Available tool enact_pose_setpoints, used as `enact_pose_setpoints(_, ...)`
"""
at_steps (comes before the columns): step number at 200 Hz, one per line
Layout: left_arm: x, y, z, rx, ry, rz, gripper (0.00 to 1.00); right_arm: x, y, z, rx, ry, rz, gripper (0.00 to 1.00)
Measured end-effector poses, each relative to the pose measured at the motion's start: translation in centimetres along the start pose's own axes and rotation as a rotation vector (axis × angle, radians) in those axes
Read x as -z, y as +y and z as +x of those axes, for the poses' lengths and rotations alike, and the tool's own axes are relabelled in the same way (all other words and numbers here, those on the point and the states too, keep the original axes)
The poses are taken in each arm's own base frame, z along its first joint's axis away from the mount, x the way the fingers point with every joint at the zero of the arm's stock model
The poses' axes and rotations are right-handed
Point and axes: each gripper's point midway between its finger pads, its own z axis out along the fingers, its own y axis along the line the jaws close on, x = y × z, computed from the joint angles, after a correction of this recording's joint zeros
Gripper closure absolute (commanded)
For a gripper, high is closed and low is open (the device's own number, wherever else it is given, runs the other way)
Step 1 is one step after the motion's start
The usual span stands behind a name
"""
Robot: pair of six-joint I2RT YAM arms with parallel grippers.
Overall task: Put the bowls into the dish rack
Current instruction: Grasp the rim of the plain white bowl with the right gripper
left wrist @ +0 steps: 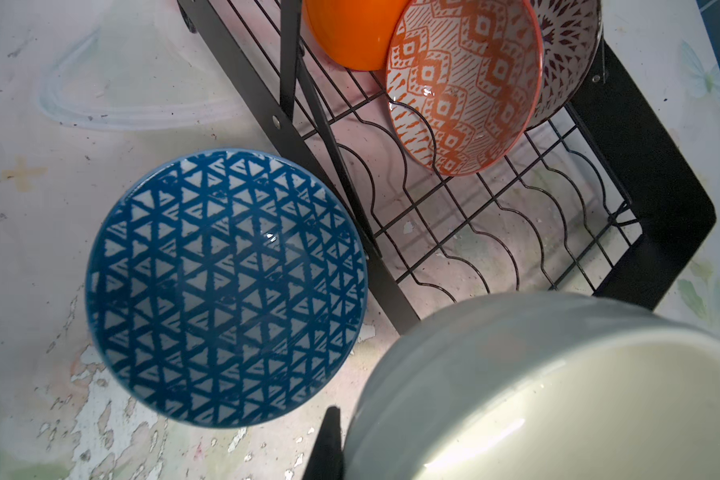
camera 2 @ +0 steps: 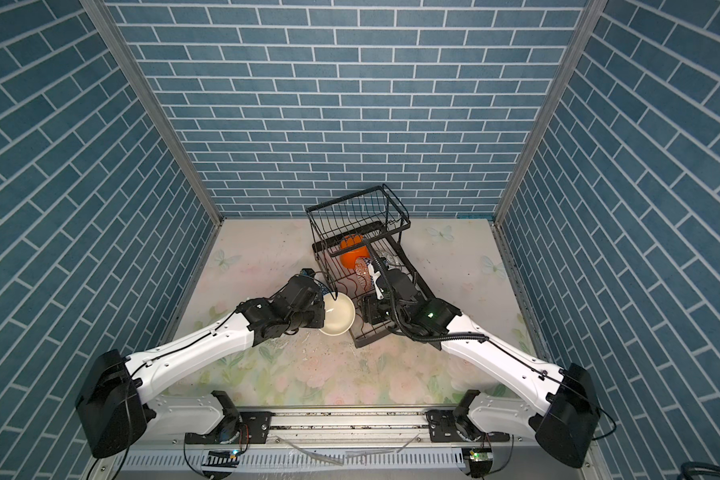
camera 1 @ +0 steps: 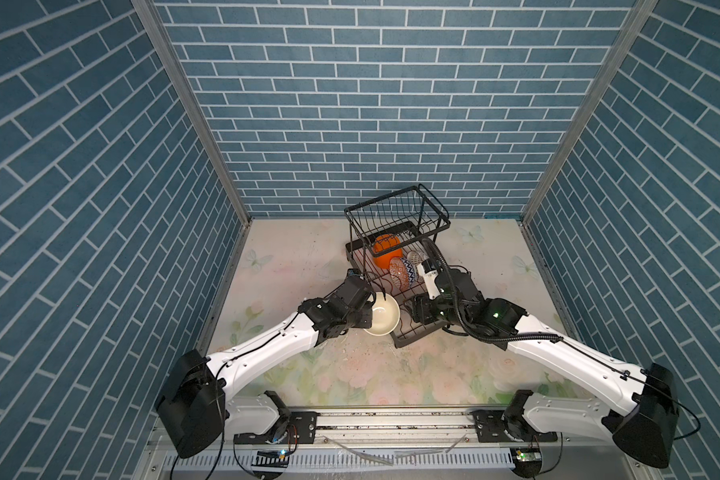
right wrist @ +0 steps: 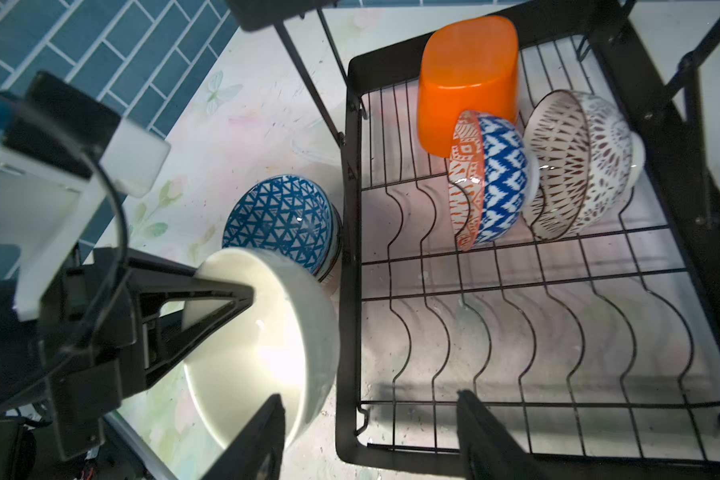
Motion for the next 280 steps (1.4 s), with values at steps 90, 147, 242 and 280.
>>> enact_pose_setpoints(90,-0.5,0.1,0.3,-0.01,0.015,-0.012,1.0,-3.0,0.7,1.0,-0.012,0.069,0.027,0.56)
enact_pose_setpoints(147,-0.5,0.1,0.3,-0.009,0.015,-0.011,1.0,-4.4,1.1,1.6,-0.007,0.093,0.035,0.65)
enact_pose_setpoints(242,-0.4,0.1,0.1,0.008,0.004,-0.011,1.0,-5.5,1.3,1.3,-0.023,0.076,0.06,0.83)
enact_pose_setpoints(280,-0.5,0.3,0.0,0.007,-0.006,-0.023,0.96,-6.1,1.1,1.6,0.013,0.084,0.084,0.95)
